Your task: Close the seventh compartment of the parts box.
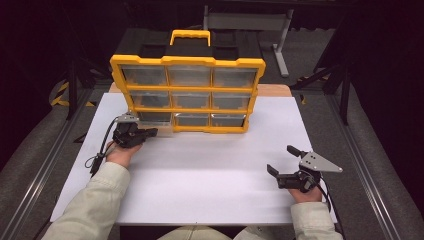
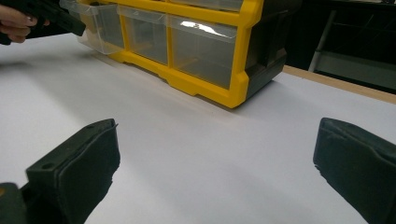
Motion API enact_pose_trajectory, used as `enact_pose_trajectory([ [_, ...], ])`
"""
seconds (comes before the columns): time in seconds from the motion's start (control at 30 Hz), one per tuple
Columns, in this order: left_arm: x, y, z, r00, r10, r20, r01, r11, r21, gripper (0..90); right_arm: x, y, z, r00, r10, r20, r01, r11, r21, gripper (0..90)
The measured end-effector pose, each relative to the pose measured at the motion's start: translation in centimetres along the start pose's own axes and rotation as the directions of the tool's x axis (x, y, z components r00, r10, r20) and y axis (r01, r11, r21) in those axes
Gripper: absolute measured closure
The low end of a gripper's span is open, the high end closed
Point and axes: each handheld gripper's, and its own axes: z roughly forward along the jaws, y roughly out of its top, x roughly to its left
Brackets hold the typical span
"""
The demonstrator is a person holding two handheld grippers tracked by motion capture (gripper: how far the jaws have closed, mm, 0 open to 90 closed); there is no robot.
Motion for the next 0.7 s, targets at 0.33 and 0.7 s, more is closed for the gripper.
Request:
enact_pose_trajectory([
  [0.33, 0.6, -0.2, 1.2, 0.9978, -0.050, -0.043, 0.048, 0.9974, -0.054, 89.6, 0.0, 0.0, 0.1, 1.0000, 0.004, -0.005, -0.004, 1.000, -0.001, 1.2],
  [0.7, 1.1, -0.6, 2.4, 0.9955, -0.076, -0.057, 0.071, 0.9941, -0.082, 89.6, -0.2, -0.1, 0.0, 0.9999, 0.009, -0.011, -0.010, 1.000, -0.003, 1.3],
])
